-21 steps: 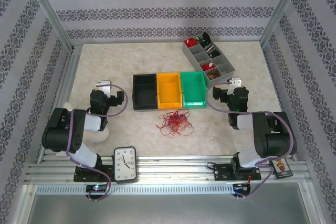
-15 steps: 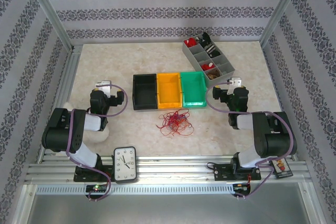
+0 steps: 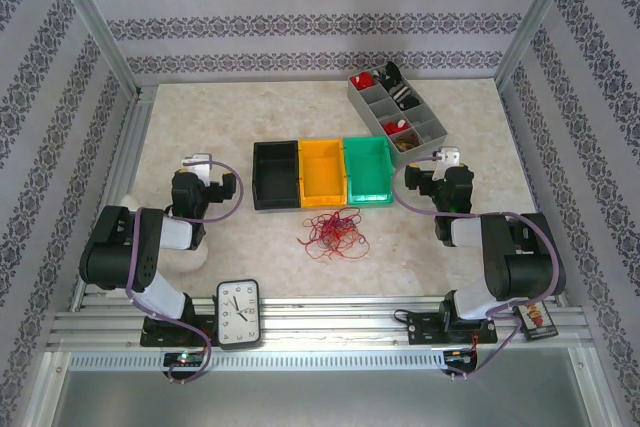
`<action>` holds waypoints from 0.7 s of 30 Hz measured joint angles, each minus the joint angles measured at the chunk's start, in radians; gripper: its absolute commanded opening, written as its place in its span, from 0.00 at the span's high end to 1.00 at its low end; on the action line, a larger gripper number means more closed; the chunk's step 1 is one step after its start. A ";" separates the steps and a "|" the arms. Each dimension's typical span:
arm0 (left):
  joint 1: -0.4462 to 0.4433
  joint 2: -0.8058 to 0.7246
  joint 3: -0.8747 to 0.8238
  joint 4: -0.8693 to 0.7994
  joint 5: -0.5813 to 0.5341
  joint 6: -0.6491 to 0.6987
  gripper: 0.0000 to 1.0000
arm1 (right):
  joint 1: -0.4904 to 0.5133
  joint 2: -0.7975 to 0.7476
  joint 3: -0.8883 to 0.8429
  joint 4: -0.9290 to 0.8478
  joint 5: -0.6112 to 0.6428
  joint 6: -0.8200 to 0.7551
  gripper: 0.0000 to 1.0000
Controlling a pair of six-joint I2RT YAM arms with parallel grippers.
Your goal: Untangle the cables
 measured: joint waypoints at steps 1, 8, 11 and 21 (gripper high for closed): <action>0.000 0.000 0.000 0.000 -0.002 0.000 0.00 | 0.000 0.000 0.000 0.000 0.000 0.000 0.02; 0.000 -0.007 0.011 -0.032 0.002 0.003 0.00 | 0.000 0.000 0.000 0.000 -0.002 0.001 0.13; 0.000 -0.087 0.085 -0.224 0.014 0.003 0.01 | 0.002 -0.031 0.026 -0.092 -0.007 -0.002 0.29; -0.217 -0.368 0.281 -0.469 -0.276 -0.107 0.00 | 0.305 -0.379 0.220 -0.480 0.227 0.146 0.37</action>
